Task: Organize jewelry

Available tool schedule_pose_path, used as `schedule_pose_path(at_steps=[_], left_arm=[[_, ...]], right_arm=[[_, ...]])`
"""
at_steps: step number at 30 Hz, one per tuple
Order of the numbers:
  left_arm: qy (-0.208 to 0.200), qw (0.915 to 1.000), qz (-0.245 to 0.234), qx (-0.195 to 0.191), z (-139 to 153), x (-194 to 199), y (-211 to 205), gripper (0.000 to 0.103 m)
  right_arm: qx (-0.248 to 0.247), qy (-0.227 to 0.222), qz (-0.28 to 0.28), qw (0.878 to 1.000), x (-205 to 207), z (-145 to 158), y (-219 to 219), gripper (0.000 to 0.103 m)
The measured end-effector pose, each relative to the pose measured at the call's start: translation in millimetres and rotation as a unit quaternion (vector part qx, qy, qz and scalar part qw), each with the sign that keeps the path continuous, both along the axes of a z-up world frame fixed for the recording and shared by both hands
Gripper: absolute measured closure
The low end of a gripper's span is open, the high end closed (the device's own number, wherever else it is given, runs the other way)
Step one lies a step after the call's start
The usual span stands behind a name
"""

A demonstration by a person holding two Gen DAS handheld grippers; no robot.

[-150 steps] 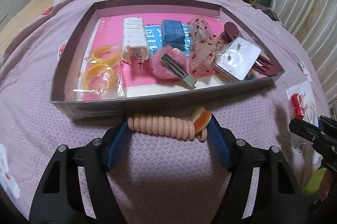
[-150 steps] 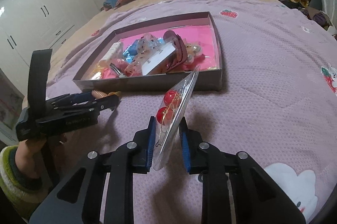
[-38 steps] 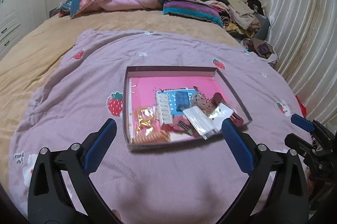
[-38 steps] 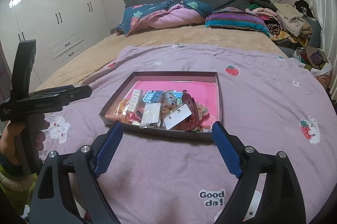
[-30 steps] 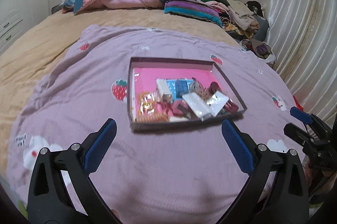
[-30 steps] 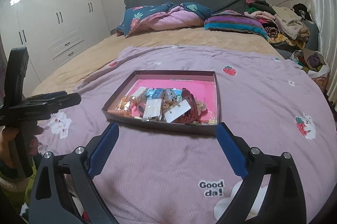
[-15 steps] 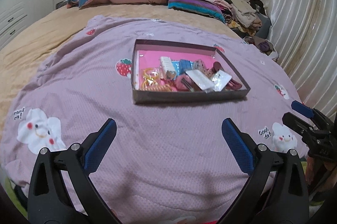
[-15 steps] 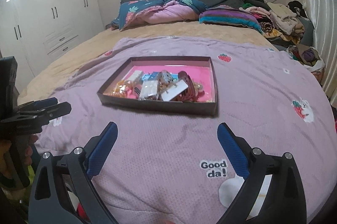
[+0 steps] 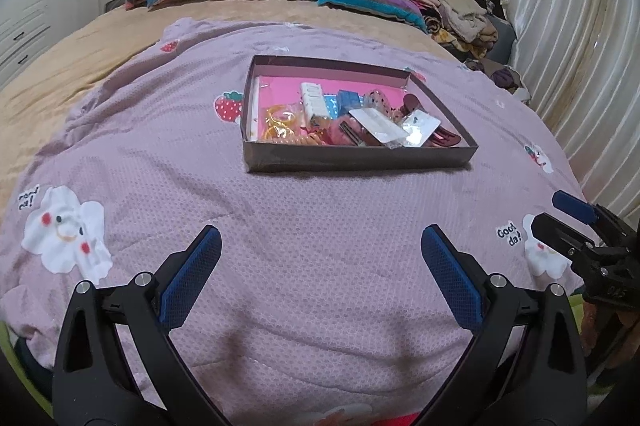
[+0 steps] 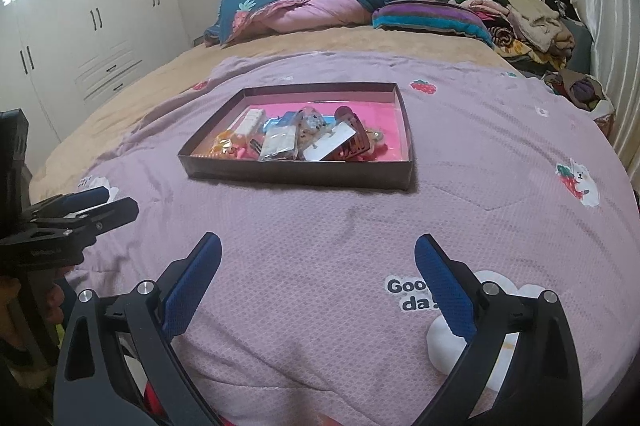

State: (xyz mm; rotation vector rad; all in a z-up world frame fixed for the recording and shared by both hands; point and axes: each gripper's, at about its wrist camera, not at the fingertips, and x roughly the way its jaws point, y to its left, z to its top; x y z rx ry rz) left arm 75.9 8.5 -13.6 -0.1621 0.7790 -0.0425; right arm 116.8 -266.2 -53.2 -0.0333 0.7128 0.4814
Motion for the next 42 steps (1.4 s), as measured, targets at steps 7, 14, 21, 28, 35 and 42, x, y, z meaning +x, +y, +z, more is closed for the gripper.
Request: schedule_pose_path(at_steps=[7, 14, 21, 28, 35, 42], left_arm=[[0.001, 1.0000, 0.000, 0.004, 0.6, -1.3, -1.8, 0.009], [0.000, 1.0000, 0.000, 0.006, 2.7, -2.5, -2.4, 0.009], [0.000, 1.0000, 0.001, 0.008, 4.1, -3.0, -1.8, 0.009], [-0.001, 1.0000, 0.004, 0.009, 6.5, -4.6, -1.1, 0.009], [-0.003, 0.9999, 0.005, 0.012, 8.1, -6.0, -0.1, 0.009], [-0.002, 0.9999, 0.004, 0.013, 8.5, -6.3, -0.2, 0.009]], right_arm=[[0.001, 0.001, -0.001, 1.000, -0.2, -0.2, -1.6, 0.006], [0.001, 0.000, -0.002, 1.000, -1.3, -1.0, -2.6, 0.006], [0.002, 0.000, -0.002, 1.000, -1.7, -0.8, -3.2, 0.006], [0.002, 0.000, -0.002, 1.000, -1.7, -0.9, -2.9, 0.006], [0.002, 0.000, -0.003, 1.000, -1.8, -1.0, -3.1, 0.006], [0.002, 0.001, -0.004, 1.000, -2.4, 0.4, -3.9, 0.006]])
